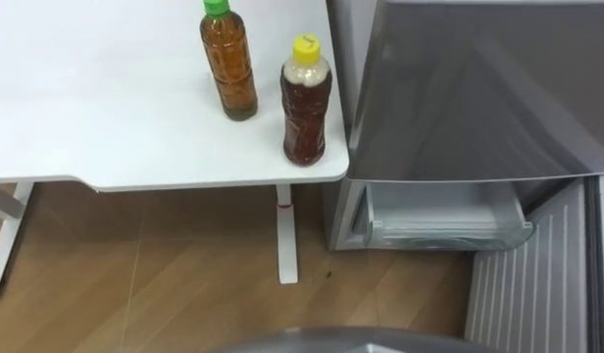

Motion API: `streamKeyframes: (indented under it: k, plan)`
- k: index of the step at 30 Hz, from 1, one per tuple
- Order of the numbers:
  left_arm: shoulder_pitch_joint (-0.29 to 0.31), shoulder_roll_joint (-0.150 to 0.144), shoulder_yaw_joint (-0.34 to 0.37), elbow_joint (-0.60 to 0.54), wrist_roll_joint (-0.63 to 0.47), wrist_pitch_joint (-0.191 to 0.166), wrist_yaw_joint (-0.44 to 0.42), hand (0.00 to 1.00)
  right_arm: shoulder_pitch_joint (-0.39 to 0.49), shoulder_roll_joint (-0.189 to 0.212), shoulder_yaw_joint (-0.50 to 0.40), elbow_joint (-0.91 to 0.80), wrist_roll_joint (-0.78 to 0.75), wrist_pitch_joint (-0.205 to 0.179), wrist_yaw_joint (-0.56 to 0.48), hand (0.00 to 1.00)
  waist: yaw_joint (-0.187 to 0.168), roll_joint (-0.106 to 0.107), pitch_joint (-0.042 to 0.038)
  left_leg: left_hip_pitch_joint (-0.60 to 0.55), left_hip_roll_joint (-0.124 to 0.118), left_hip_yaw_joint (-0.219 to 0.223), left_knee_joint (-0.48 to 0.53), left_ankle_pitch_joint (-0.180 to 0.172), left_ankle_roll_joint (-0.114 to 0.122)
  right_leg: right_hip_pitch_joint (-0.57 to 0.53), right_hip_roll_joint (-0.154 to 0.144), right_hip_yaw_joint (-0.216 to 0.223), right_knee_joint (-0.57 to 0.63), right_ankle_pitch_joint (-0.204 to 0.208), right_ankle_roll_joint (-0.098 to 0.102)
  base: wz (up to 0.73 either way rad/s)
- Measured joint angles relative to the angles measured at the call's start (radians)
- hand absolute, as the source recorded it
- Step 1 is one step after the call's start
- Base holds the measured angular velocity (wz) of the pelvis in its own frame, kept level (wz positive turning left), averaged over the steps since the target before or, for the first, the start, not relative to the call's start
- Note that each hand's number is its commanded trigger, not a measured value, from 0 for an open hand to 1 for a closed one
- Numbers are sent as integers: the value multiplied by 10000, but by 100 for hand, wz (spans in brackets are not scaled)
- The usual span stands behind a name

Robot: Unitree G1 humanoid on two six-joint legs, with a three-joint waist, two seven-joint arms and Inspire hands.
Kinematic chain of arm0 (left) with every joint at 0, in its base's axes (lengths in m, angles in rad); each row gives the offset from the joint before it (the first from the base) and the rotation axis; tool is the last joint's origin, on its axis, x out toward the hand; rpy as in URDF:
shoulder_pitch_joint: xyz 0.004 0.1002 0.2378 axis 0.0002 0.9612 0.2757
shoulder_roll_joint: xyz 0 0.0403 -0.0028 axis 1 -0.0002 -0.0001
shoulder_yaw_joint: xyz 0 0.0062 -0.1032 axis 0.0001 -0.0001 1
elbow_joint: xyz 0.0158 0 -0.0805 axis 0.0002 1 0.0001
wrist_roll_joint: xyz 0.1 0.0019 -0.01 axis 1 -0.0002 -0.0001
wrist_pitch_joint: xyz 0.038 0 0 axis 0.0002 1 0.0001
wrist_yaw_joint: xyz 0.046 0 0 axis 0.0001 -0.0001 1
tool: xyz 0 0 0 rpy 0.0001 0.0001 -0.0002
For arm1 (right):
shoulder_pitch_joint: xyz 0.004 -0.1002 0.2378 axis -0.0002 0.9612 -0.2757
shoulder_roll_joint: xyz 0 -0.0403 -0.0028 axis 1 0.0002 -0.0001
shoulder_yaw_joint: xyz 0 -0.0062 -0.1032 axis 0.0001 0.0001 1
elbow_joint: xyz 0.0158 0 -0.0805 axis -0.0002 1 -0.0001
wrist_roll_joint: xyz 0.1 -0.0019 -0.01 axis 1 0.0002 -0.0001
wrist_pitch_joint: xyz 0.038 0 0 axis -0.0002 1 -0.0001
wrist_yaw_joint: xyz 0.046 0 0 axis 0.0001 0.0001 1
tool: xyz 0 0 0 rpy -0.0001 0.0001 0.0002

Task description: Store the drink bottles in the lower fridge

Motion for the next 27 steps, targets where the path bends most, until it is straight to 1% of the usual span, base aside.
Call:
streamKeyframes:
  k: [4, 6, 8, 10, 12, 13, 14, 15, 16, 17, 18, 19, 21, 22, 24, 25, 26, 27]
  plan:
    - [115, -10, 73, -113, -241, -8, 371, 0, 3, 6, -18, 112, 25, 48, -152, 0, -1, -20, 1, 14, 1, -7, -9, -4, -4, 5, -1, -45, 55, 0, 0, 0]
    - [183, -25, 395, -283, -350, -16, 733, 0, 111, 6, -86, 75, 65, 148, -262, 0, -19, -50, 9, -9, -7, -91, -19, -7, -4, 8, -16, -150, 56, 1, -2, 9]
    - [184, -14, 479, -321, -693, -17, 1062, 0, 155, 6, -83, 62, 103, 236, -300, 0, 21, -44, 4, -13, -6, -114, -9, -13, -11, -4, -16, -155, 50, 1, -2, 3]
    - [185, -15, 611, -322, -1193, -18, 1269, 0, 134, 6, -92, 60, 82, 357, -343, 0, 29, -30, -3, -57, -10, -132, 40, -16, -14, -4, -18, -147, 17, 2, -5, 2]
    - [212, -12, 1035, -321, -2040, -21, 1558, 0, 55, -9, -294, 72, 77, 463, -371, 0, 29, -27, -18, -112, -10, -157, 193, -21, -17, -3, -23, -161, 1, -1, -10, 4]
    - [213, -12, 1176, -321, -2259, -21, 1635, 0, 39, -13, -393, 75, 79, 464, -387, 0, 33, -25, -21, -133, -11, -167, 216, -23, -16, -4, -24, -167, -6, 0, -11, 5]
    - [235, -3, 1404, -320, -2796, -29, 1843, 0, -5, -16, -473, 105, 100, 466, -473, 0, 26, -21, -23, -134, -17, -201, 219, -23, -16, 0, -26, -176, -4, 6, -16, 5]
    - [267, -5, 1597, -320, -3571, -47, 2114, 0, -5, -13, -474, 114, 236, 464, -612, 0, 25, -10, -31, -125, -21, -215, 215, -22, -15, 8, -29, -179, 8, 6, -15, 4]
    - [290, 0, 1614, -320, -3979, -58, 2262, 0, -22, -12, -483, 115, 308, 466, -673, 0, 25, -3, -35, -123, -24, -225, 212, -21, -14, 10, -32, -192, 11, 6, -15, 5]
    - [328, 11, 1651, -321, -4891, -72, 2523, 0, -29, -10, -515, 115, 432, 496, -732, 0, 11, 6, -37, -124, -30, -245, 207, -20, -13, 12, -47, -265, 21, 6, -15, 4]
    - [336, -19, 1934, -320, -5883, -92, 2771, 0, -19, 6, -576, 119, 465, 527, -776, 0, 43, 15, -41, -120, -30, -250, 197, -20, -13, 12, -49, -313, 26, 6, -14, 4]
    - [337, -34, 2083, -321, -6337, -102, 2892, 0, -15, 12, -574, 137, 472, 542, -780, 0, 60, 18, -42, -111, -27, -249, 183, -21, -13, 15, -45, -309, 30, 6, -14, 0]
    - [391, -128, 2847, -321, -8215, -258, 3318, 0, -13, 10, -829, 261, 486, 562, -785, 0, 175, 35, -37, -12, -19, -235, 79, -22, -15, 70, -35, -283, 40, 6, -15, -4]
    - [385, -151, 3054, -323, -8656, -292, 3429, 0, -8, 5, -905, 311, 491, 563, -797, 0, 225, 39, -35, 21, -17, -217, 41, -22, -15, 88, -31, -264, 35, 6, -15, -6]
    - [424, -174, 3565, -652, -10156, -333, 3921, 0, 45, 3, -960, 329, 717, 561, -914, 0, 424, 79, -52, 51, -13, -190, 3, -22, -16, 94, -22, -243, 15, 7, -17, -5]
    - [413, -171, 3603, -762, -10410, -363, 4061, 0, 58, 1, -963, 329, 762, 553, -958, 0, 489, 87, -55, 49, -10, -173, 3, -22, -16, 83, -20, -234, 18, 10, -19, 0]
    - [368, -177, 3720, -997, -10794, -515, 4328, 0, 55, 1, -967, 329, 803, 531, -1000, 0, 581, 87, -51, 22, -7, -165, 11, -22, -16, 46, -21, -235, 37, 15, -24, 0]
    - [378, -176, 3769, -1321, -11140, -702, 4598, 0, -7, -3, -976, 324, 795, 478, -1009, 0, 604, 145, -68, 3, -3, -168, 16, -21, -17, 6, -20, -238, 80, 15, -25, 0]
